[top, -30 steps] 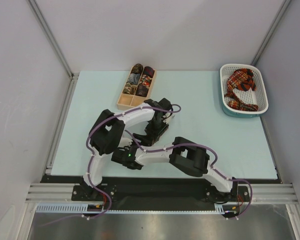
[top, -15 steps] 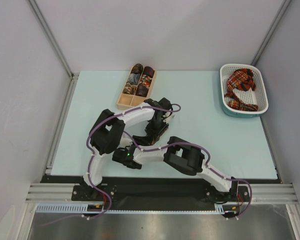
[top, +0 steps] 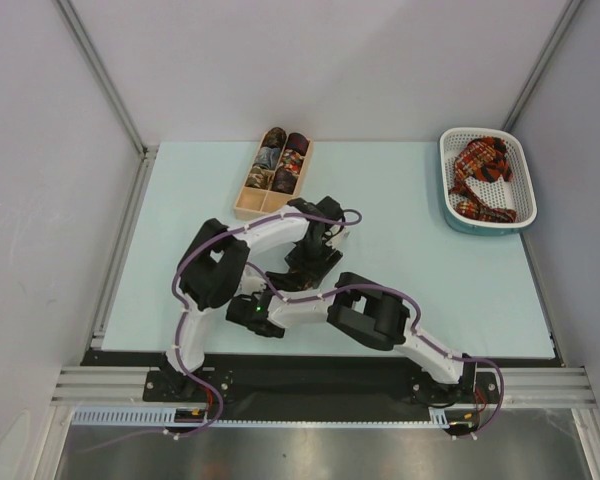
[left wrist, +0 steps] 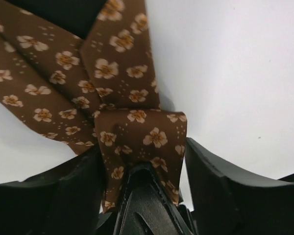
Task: Roll the ties
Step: Roll the tie
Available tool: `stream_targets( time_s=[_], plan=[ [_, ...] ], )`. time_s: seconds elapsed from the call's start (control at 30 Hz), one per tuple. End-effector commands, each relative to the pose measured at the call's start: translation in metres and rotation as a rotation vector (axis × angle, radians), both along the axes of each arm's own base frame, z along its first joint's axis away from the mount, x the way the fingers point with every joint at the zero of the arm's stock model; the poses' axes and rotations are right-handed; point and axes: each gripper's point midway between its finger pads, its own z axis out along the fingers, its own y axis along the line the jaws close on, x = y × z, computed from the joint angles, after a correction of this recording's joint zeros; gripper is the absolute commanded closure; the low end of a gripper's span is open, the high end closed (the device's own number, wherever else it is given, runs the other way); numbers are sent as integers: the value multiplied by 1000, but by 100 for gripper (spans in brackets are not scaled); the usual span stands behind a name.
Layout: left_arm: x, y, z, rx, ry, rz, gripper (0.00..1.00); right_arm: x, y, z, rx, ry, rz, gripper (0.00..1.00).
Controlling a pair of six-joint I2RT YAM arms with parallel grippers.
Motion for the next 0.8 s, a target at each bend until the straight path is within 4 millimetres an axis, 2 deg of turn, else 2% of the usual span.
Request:
stream_targets(
  time_s=[0.0, 0.13, 0.27, 0.3, 0.37, 0.4, 0.5, 0.53, 0.57, 0.6, 0.63, 0.67, 0.73, 0.77],
  plan=[
    [-11, 7, 12, 8, 40, -20, 30, -14, -16, -77, 40, 265, -30, 70],
    [6, -6, 40, -48, -39, -18, 22, -17, -9, -73, 61, 257, -5, 70],
    [25, -19, 81, -147, -161, 2, 11, -20, -5, -66, 67, 261, 40, 71],
    [31, -22, 100, -191, -213, 14, 9, -20, 0, -62, 70, 248, 64, 70],
    [43, -22, 117, -234, -274, 56, 2, -22, 0, -56, 74, 242, 90, 70],
    [45, -17, 134, -265, -317, 77, 0, -20, 2, -53, 80, 229, 101, 70],
    [58, -3, 151, -321, -391, 176, 0, -22, 5, -44, 121, 225, 137, 70],
    [58, 4, 171, -365, -433, 204, 0, -21, 7, -41, 139, 232, 145, 71],
    [66, 13, 177, -394, -460, 255, 0, -22, 10, -31, 178, 242, 156, 71],
    [64, 23, 171, -389, -453, 288, 0, -26, 13, -31, 214, 266, 175, 71],
    [63, 32, 188, -430, -491, 318, 0, -27, 15, -27, 238, 283, 188, 71],
    [66, 46, 180, -439, -486, 375, 0, -27, 23, -11, 305, 287, 210, 71],
    [66, 65, 194, -509, -504, 452, 0, -30, 26, -7, 362, 339, 227, 71],
    [64, 73, 187, -523, -502, 481, 0, -32, 33, 4, 420, 364, 252, 70]
  ],
)
